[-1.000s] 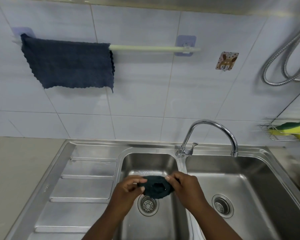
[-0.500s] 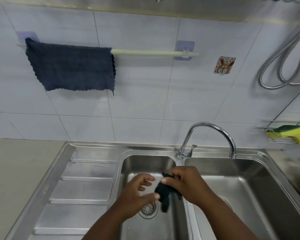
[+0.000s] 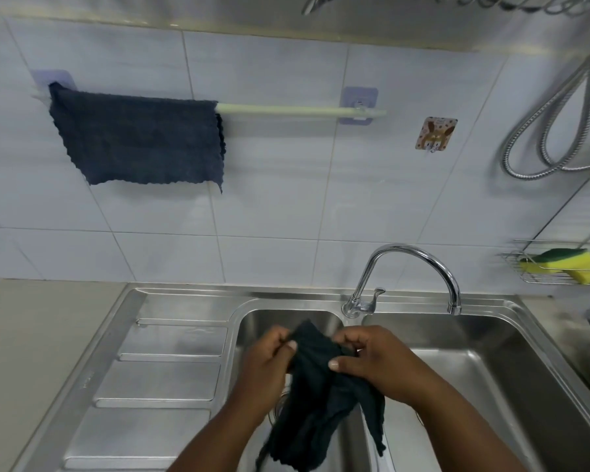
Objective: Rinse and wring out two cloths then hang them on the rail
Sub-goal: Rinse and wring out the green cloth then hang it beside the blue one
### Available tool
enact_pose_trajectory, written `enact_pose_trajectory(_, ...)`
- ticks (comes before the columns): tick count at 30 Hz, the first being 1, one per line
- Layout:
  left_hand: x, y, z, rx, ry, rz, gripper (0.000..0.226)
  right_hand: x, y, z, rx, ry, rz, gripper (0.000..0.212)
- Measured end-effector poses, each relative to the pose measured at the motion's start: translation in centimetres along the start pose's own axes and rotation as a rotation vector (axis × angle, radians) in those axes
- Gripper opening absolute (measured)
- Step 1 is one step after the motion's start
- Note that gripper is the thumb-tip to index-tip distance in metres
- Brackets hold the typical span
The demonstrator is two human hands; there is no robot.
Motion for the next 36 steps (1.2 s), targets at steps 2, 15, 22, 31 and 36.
enact_pose_trajectory(2,0.2,-1.8,-0.2,0.012,-0.057,0.075,0.023,0.4,-0.5,0.4,0.034,0.023,-0.002,0.014)
enact_pose_trajectory(15,-0.5,-5.6,7.6,-0.109,0.226,0.172,0.013,0.6,-1.6,-1.3,0.258,-0.037,0.145,0.018)
enact_pose_trajectory(22,-0.5,-10.7,8.8,-0.023,0.199,0.292,0.016,1.3,-2.3,3.7,0.267,0.120,0.097,0.031)
enact_pose_trajectory(31,-2.4,-12.9,7.9,-0.199,-0.019,0.210,0.021,2.8,-9.5,-0.2,-0.117,0.040,0.400,0.027)
enact_pose_trajectory(36,4.3,-11.6,16.7,-0.187,0.575,0.523,0.016,10.6,-11.4,-9.8,0.339,-0.456,1.022,0.020)
Point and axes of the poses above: each hand's wrist, its own x-axis away from the middle knuckle, its own y-axis out of the palm, z = x × y, the point moved 9 cm from there along -x, towards the middle knuckle, and after that the axes turned 13 degrees about -z, right-handed, at the moved point
